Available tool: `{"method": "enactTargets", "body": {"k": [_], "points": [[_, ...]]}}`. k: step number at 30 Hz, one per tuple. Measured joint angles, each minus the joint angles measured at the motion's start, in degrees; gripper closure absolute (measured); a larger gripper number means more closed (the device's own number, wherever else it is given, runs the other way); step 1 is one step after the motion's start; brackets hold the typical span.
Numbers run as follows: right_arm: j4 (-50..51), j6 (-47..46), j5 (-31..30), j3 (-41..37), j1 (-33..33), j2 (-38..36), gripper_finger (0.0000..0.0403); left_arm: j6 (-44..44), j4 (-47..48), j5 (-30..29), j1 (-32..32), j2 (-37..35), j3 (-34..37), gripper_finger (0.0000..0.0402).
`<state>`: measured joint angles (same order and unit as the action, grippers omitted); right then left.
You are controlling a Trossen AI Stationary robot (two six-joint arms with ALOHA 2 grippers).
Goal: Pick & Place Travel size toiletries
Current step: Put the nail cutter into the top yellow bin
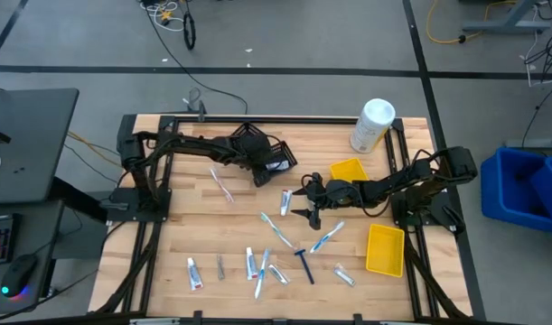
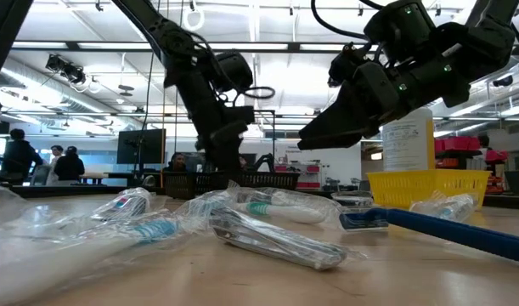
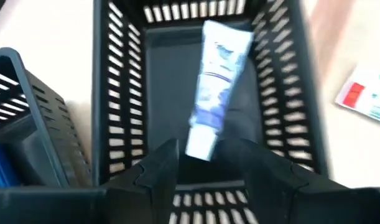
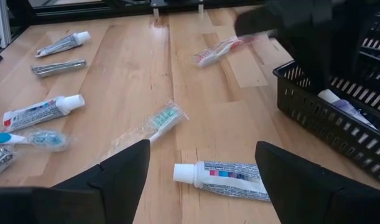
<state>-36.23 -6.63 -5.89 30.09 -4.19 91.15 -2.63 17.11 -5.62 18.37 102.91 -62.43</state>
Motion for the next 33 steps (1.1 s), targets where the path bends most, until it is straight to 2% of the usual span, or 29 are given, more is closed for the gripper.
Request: {"method": "enactTargets", "body": {"k": [8,17,24,33], "points": [[-0.3,0.0,0.0,0.0,0.0,0.0,0.0089,-0.1,4.9,-2.8,-4.1,-11.1,0.0,0.0242],[-0.7,0.0,0.0,0.0,0.0,0.0,0.0096,-1.8,9.3,-6.5,-12.2,-23.6,-0.1,0.0247],[-1.3,-0.2,0.0,0.0,0.0,0.0,0.0089,-3.1,13.2,-10.1,-20.2,-26.7,-0.1,0.0247],[-1.3,-0.6,0.0,0.0,0.0,0.0,0.0102,-7.3,25.1,-13.4,-25.0,-27.1,-0.1,0.0247]]}}
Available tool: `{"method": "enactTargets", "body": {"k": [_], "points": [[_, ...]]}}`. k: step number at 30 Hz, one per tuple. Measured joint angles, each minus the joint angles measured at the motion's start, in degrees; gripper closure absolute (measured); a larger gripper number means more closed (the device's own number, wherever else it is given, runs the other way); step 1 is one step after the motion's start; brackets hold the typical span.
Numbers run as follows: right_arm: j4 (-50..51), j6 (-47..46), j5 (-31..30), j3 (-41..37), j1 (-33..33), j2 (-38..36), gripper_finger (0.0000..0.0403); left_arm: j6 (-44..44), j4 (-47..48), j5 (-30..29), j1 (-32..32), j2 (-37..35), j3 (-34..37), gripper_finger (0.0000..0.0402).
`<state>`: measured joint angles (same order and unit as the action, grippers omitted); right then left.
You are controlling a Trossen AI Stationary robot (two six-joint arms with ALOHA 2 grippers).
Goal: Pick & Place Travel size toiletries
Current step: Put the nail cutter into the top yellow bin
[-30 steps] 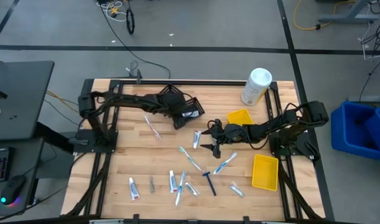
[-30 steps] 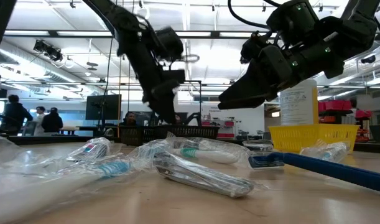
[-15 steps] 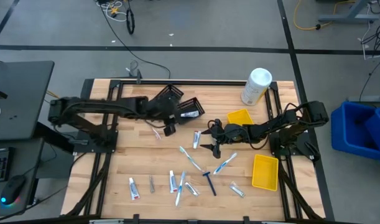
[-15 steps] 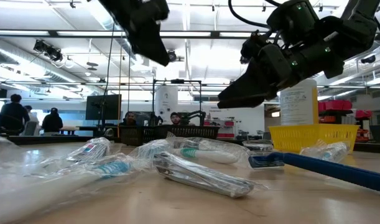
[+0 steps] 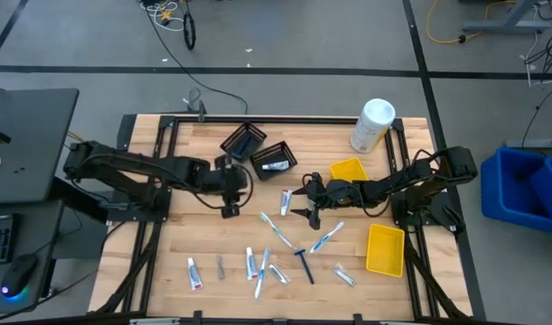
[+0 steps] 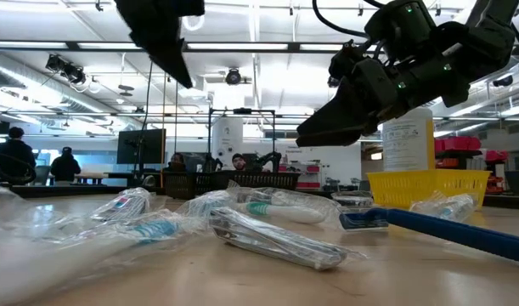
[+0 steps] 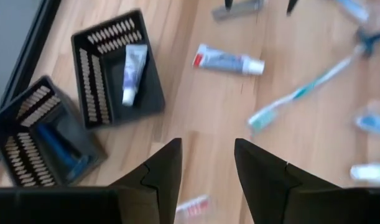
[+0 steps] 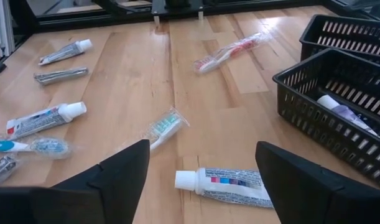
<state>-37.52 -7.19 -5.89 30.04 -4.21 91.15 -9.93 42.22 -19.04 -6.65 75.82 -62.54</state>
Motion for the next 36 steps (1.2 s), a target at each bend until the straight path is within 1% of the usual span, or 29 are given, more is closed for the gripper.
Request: {"method": "enactTargets", "body": {"k": [2,4,6,9,11,14,19,24,30,33,36], "points": [[0.1,-1.5,0.0,0.0,-0.1,0.0,0.0104,-0.8,1.5,-0.6,-0.6,-0.8,0.1,0.0247],[0.1,-2.7,0.0,0.0,-0.4,0.0,0.0105,-1.2,1.1,0.0,-1.2,-1.4,0.7,0.0247],[0.1,-2.9,0.0,0.0,-1.1,0.0,0.0107,-1.2,1.1,1.3,-2.0,-2.8,3.2,0.0247],[0.0,-2.8,0.0,0.0,-2.1,0.0,0.0107,-3.4,-3.1,1.8,-3.2,-6.0,8.3,0.0247],[0.0,-2.6,0.0,0.0,-2.6,0.0,0.0104,-5.1,-8.4,0.8,-3.9,-8.4,12.5,0.0247],[-0.4,-2.4,-0.1,0.0,-3.2,0.0,0.0099,-6.9,-19.0,-0.8,-4.3,-11.5,19.0,0.0247],[0.0,-2.4,-0.1,0.0,-3.8,0.0,0.0097,-6.7,-34.1,-0.2,-5.0,-14.3,28.7,0.0247],[-0.4,-2.4,-0.1,0.0,-3.8,0.0,0.0104,-10.3,-43.0,-0.5,-5.2,-14.3,35.6,0.0247],[-0.4,-2.9,-0.1,0.0,-4.1,0.0,0.0106,-11.0,-54.0,-1.4,-6.6,-12.9,41.5,0.0247],[-0.3,-3.5,-0.1,0.0,-4.8,0.0,0.0102,-11.5,-56.7,-2.1,-7.8,-12.9,43.0,0.0247],[0.0,-4.0,-0.1,0.0,-5.8,0.0,0.0098,-12.3,-56.8,-2.6,-8.5,-12.9,43.4,0.0247]]}}
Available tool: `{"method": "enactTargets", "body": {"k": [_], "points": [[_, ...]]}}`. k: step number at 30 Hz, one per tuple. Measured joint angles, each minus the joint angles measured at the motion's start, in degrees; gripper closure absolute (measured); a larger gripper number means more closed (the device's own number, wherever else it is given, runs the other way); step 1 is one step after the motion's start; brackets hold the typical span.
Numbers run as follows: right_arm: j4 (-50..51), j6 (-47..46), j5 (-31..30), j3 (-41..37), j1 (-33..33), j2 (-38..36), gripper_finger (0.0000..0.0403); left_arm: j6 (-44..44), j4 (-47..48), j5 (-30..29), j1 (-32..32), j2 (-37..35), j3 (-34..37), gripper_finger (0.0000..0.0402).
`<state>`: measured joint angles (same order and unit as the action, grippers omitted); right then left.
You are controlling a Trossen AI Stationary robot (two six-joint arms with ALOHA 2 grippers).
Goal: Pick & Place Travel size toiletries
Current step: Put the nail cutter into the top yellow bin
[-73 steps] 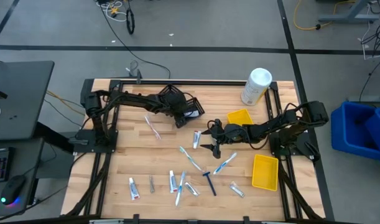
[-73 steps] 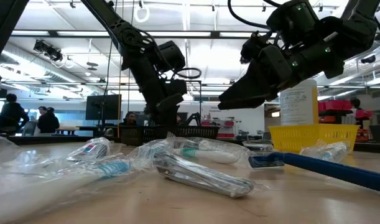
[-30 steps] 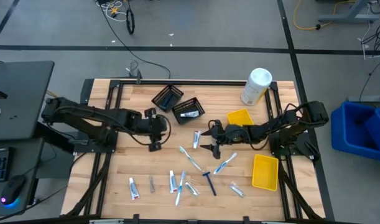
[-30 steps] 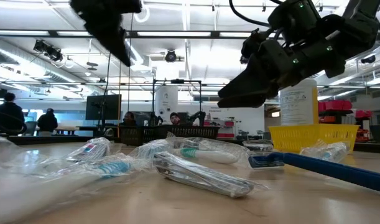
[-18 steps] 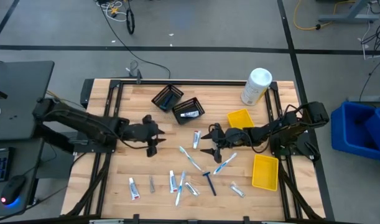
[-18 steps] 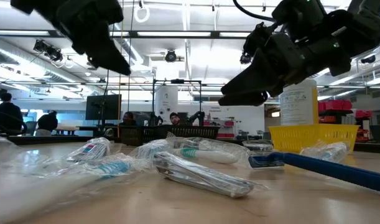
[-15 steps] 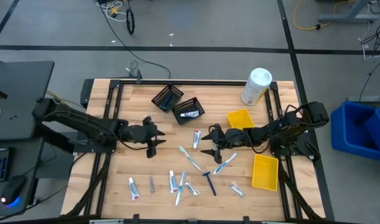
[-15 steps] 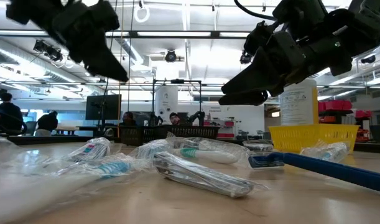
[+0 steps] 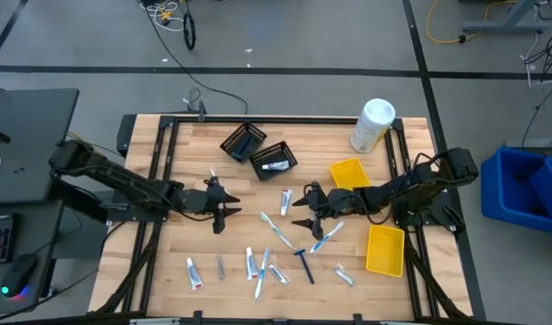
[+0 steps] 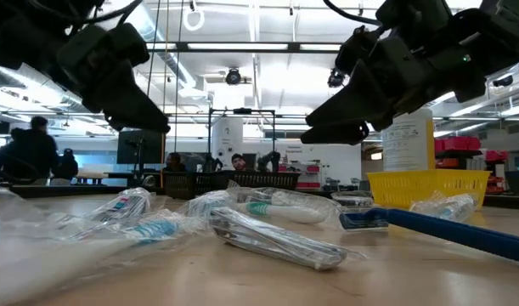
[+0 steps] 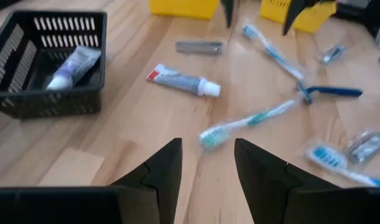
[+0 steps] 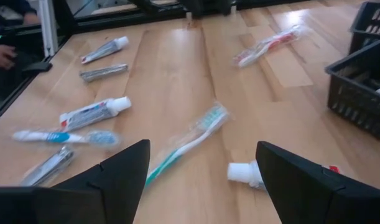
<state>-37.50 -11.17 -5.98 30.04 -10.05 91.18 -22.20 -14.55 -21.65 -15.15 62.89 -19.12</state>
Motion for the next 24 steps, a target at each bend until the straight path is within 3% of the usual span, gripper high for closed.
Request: {"method": "enactTargets", "body": {"k": [7,13,19,24], "points": [[1.4,-1.3,-0.7,0.0,-1.7,0.0,0.0107,1.8,0.0,-2.7,-2.0,0.0,0.1,0.0247],[7.5,-2.4,-10.3,0.0,-3.4,0.0,0.0111,0.0,2.1,-11.3,-3.8,0.0,0.1,0.0247],[11.1,-9.2,-13.5,0.0,-4.8,0.0,0.0105,-14.3,13.0,-10.7,-6.0,0.0,0.1,0.0247],[15.1,-19.0,-11.9,0.0,-6.7,-0.4,0.0115,-25.4,20.1,-10.3,-8.9,0.0,0.1,0.0247]]}}
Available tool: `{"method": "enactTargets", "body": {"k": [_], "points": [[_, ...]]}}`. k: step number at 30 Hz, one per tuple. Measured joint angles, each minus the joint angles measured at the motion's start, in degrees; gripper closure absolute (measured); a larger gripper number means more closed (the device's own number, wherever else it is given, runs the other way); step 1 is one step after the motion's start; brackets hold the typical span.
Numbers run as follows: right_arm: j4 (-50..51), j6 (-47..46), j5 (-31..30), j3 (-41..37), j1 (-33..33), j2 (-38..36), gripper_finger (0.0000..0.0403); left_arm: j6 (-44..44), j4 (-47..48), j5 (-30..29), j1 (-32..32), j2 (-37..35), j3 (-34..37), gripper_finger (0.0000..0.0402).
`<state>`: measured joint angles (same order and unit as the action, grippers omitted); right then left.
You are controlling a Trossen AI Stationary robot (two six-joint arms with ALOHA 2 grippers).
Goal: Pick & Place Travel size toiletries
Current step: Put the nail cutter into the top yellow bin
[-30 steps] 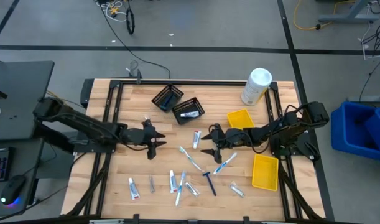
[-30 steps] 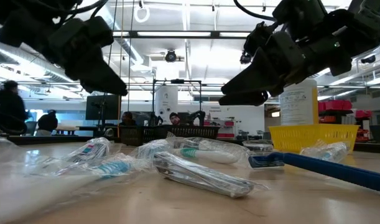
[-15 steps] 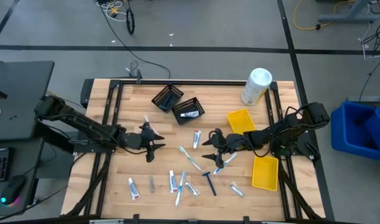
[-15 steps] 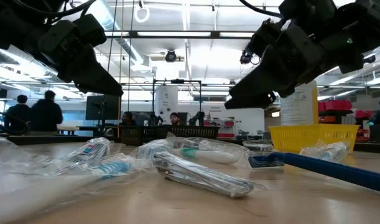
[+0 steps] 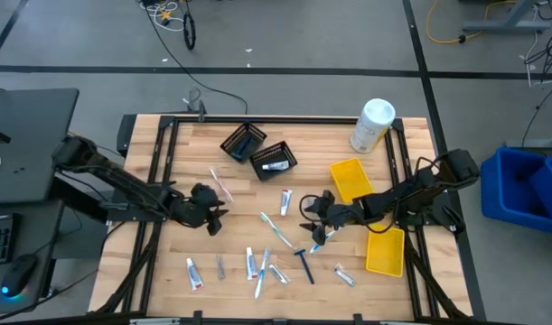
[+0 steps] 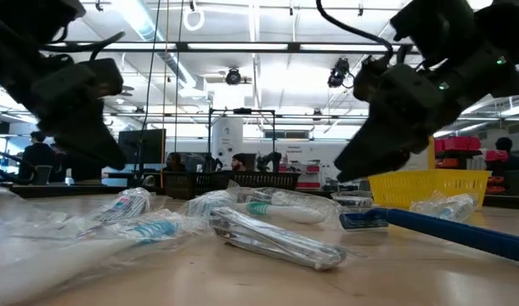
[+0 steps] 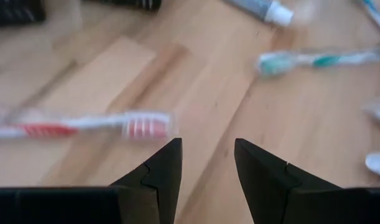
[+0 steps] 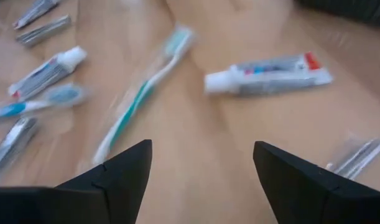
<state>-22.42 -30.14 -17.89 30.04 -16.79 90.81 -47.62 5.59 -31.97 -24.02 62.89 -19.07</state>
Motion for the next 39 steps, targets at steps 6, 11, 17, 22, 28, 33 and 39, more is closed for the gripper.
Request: {"method": "enactTargets", "body": {"k": [6,11,17,22,28,33,39], "points": [[7.3,-0.4,-0.1,1.1,-1.2,-3.9,0.0125,-3.1,1.5,-1.1,-2.0,0.0,0.0,0.0247],[16.2,-2.4,-4.1,3.7,-0.8,-5.6,0.0121,-3.2,1.4,-3.9,-2.2,0.0,0.0,0.0247],[23.4,-12.3,-9.1,3.7,-0.4,-5.4,0.0122,-2.5,1.4,-5.5,-2.2,0.0,0.0,0.0247],[23.5,-11.3,-11.9,3.7,1.2,-5.4,0.0139,-1.0,1.2,-7.4,-2.2,0.0,0.0,0.0247],[20.5,-7.6,-7.8,3.8,4.2,-3.6,0.0150,-0.3,0.9,-7.9,-2.2,0.0,0.0,0.0247],[34.6,-7.1,-1.2,10.7,7.9,-3.4,0.0156,-1.4,0.7,-7.9,-2.2,0.0,0.0,0.0247],[44.4,-7.9,4.0,18.5,11.8,-1.9,0.0157,-1.5,0.4,-8.1,-2.2,0.0,0.0,0.0247]]}}
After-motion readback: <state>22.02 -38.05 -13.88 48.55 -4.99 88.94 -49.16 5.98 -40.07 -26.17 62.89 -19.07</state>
